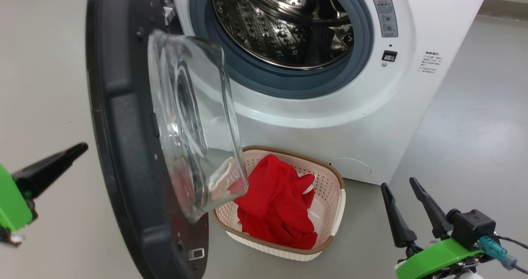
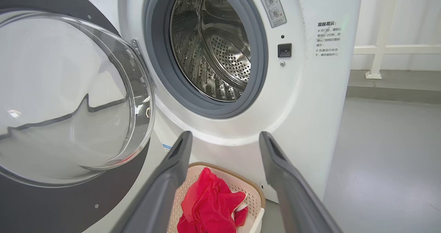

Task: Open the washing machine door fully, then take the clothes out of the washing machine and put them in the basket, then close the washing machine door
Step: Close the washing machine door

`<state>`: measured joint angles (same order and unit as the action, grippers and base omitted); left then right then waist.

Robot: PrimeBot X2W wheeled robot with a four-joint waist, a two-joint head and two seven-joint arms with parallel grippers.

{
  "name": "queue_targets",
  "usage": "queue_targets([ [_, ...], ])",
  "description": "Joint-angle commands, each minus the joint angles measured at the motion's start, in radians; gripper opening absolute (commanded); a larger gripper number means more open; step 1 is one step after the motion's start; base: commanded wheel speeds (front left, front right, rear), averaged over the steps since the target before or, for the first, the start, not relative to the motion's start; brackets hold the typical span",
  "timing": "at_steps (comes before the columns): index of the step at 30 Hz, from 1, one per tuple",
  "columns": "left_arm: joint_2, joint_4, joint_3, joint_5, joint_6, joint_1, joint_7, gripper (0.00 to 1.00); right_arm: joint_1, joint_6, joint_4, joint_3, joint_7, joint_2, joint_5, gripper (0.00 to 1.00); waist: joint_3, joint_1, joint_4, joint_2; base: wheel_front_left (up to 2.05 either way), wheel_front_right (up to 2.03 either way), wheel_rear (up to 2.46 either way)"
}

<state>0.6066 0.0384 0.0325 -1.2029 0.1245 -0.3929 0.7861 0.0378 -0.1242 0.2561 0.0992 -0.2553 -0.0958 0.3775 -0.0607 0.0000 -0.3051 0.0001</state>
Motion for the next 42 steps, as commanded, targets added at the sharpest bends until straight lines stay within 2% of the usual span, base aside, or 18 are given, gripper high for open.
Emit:
queue_targets([
  [1, 0.061, -0.012, 0.040, 0.010, 0.006, -0.006, -0.022, 0.00, -0.004, -0.007, -0.021, 0.024, -0.006, -0.006, -0.006, 1.00, 0.008, 0.0000, -0.005, -0.0001, 0.00, 0.00, 0.00],
  [3, 0.069, -0.002, 0.026, 0.023, 0.006, 0.021, -0.062, 0.00, -0.007, -0.007, -0.020, 0.026, -0.006, -0.004, -0.006, 1.00, 0.015, 0.0000, -0.008, -0.0001, 0.00, 0.00, 0.00],
  [4, 0.070, 0.003, 0.020, 0.025, 0.006, 0.035, -0.082, 0.12, -0.009, -0.007, -0.019, 0.027, -0.006, -0.004, -0.006, 1.00, 0.018, 0.0000, -0.009, -0.0001, 0.00, 0.00, 0.00],
  [6, 0.071, 0.015, 0.009, 0.029, 0.006, 0.063, -0.125, 0.26, -0.011, -0.007, -0.019, 0.028, -0.006, -0.002, -0.006, 1.00, 0.023, 0.0000, -0.011, -0.0001, 0.00, 0.00, 0.00],
  [10, 0.070, 0.039, -0.007, 0.025, 0.006, 0.114, -0.212, 0.48, -0.017, -0.007, -0.020, 0.029, -0.006, -0.001, -0.006, 1.00, 0.032, 0.0000, -0.015, -0.0001, 0.00, 0.00, 0.00],
  [13, 0.072, 0.059, -0.020, 0.035, 0.006, 0.151, -0.285, 0.92, -0.021, -0.007, -0.021, 0.028, -0.006, -0.002, -0.006, 1.00, 0.035, 0.0000, -0.018, -0.0001, 0.00, 0.00, 0.00],
  [14, 0.072, 0.059, -0.020, 0.035, 0.006, 0.151, -0.285, 0.92, -0.021, -0.007, -0.021, 0.028, -0.006, -0.002, -0.006, 1.00, 0.035, 0.0000, -0.018, -0.0001, 0.00, 0.00, 0.00],
  [15, 0.071, 0.068, -0.024, 0.039, 0.006, 0.163, -0.312, 1.00, -0.022, -0.007, -0.022, 0.028, -0.006, -0.002, -0.006, 1.00, 0.036, 0.0000, -0.019, -0.0001, 0.00, 0.00, 0.00],
  [19, 0.064, 0.116, -0.060, 0.079, 0.006, 0.210, -0.425, 1.00, -0.026, -0.007, -0.022, 0.028, -0.006, -0.001, -0.008, 1.00, 0.040, 0.0000, -0.022, -0.0001, 0.00, 0.00, 0.00],
  [37, -0.037, 0.270, -0.198, 0.058, 0.006, 0.303, -0.870, 1.00, -0.030, -0.007, -0.021, 0.034, -0.006, -0.004, -0.009, 1.00, 0.046, 0.0000, -0.042, -0.0001, 0.00, 0.00, 0.00],
  [42, -0.057, 0.319, -0.236, 0.124, 0.006, 0.314, -1.006, 1.00, -0.027, -0.007, -0.020, 0.035, -0.006, -0.006, -0.008, 1.00, 0.043, 0.0000, -0.040, -0.0001, 0.00, 0.00, 0.00],
])
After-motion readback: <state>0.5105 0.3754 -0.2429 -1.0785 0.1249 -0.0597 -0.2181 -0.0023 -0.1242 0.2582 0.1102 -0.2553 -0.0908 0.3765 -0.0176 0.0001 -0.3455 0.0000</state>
